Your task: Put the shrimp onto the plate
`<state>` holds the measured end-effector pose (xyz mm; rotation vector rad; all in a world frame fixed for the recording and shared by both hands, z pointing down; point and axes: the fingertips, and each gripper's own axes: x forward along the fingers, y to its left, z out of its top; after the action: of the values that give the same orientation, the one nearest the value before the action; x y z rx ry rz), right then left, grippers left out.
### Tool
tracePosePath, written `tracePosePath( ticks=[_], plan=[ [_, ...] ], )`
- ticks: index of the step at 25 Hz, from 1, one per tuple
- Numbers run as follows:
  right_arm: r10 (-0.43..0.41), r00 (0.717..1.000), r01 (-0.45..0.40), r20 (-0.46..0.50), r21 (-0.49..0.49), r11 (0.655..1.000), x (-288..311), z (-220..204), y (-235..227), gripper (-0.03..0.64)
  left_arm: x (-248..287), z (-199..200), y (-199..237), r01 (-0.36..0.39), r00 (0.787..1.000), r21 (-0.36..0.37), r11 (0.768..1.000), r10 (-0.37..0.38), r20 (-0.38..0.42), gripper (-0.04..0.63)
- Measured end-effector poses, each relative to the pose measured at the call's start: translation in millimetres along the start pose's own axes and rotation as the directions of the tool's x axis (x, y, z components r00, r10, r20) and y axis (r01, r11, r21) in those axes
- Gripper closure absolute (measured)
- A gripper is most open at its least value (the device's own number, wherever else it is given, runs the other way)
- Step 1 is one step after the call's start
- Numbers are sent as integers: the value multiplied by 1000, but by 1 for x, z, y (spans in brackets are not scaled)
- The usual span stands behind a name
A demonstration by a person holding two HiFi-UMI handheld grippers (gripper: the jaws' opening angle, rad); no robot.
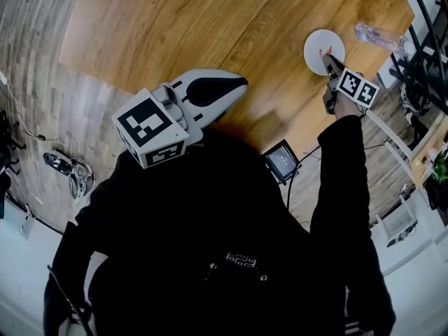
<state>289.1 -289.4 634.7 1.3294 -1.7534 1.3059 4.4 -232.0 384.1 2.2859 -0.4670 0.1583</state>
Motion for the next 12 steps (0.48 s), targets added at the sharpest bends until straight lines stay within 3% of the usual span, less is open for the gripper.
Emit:
tracePosePath(
  ticks=[4, 12],
  plan=[
    [-28, 1000, 28, -7, -29, 999, 1, -6, -4, 554, 3, -12, -3, -3, 999, 21, 1000, 3, -33, 589],
    [-86, 996, 88, 33, -57, 994, -7, -3, -10, 424, -5, -17, -9, -1, 1000, 16, 1000, 2, -14, 589]
  ],
)
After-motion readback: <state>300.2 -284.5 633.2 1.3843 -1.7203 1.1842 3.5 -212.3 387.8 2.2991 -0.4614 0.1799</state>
